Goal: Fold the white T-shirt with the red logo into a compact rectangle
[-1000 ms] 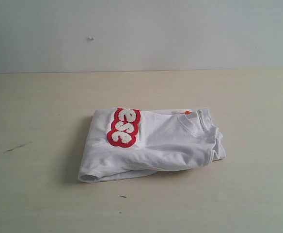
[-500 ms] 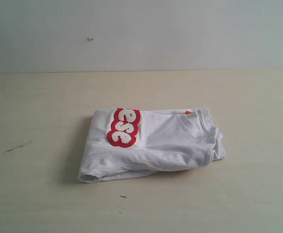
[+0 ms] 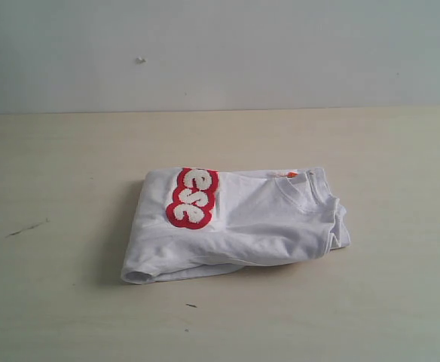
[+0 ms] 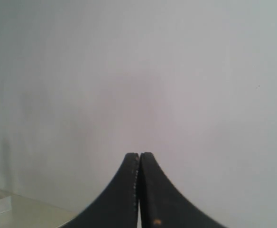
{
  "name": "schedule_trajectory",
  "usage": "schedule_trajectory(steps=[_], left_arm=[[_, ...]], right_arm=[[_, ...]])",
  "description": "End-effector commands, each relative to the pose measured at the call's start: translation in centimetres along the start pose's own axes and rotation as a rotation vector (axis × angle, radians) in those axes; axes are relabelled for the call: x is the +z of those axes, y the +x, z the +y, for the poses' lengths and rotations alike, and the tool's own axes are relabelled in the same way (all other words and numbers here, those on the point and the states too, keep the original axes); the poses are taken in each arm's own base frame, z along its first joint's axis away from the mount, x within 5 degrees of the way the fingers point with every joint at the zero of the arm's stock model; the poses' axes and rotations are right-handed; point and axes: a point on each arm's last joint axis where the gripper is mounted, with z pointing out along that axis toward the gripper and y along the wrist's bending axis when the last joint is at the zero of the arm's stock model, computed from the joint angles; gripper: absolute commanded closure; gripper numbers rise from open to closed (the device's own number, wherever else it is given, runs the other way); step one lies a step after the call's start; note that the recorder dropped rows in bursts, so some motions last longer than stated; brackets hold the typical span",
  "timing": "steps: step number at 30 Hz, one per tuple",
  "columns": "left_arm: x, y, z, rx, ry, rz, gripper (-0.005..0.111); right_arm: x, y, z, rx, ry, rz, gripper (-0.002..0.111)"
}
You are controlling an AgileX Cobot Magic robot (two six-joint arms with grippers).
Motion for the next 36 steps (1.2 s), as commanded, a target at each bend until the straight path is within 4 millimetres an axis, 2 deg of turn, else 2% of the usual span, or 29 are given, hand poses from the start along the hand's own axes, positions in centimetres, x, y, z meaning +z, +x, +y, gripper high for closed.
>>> schedule_trajectory(steps=[1, 22, 25, 28, 32, 34, 36], left_arm=[[0.0, 0.0, 0.0, 0.009, -0.005, 0.002, 0.107], [0.0, 0.1, 0.0, 0.009, -0.005, 0.004, 0.107], [0.0, 0.1, 0.0, 0.009, -0.005, 0.004, 0.107], [0.0, 0.1, 0.0, 0.009, -0.005, 0.004, 0.107], [0.0, 0.1, 0.0, 0.009, -0.005, 0.004, 0.107], [0.0, 0.1, 0.0, 0.009, -0.005, 0.004, 0.107], [0.0, 0.1, 0.0, 0.009, -0.005, 0.004, 0.107]], right_arm=[[0.0, 0.1, 0.0, -0.002, -0.002, 0.004, 0.108], [0.0, 0.2, 0.0, -0.002, -0.002, 0.006, 0.108], [-0.2, -0.1, -0.3, -0.148, 0.042, -0.021, 0.108], [-1.1, -0.5, -0.5, -0.218, 0.123, -0.052, 0.108], [-4.6, -1.5, 0.6, -0.352, 0.352, -0.187, 0.108], [-5.5, -1.1, 0.9, -0.412, 0.411, -0.209, 0.108], [-5.9, 0.4, 0.6, -0.418, 0.435, -0.205, 0.108]])
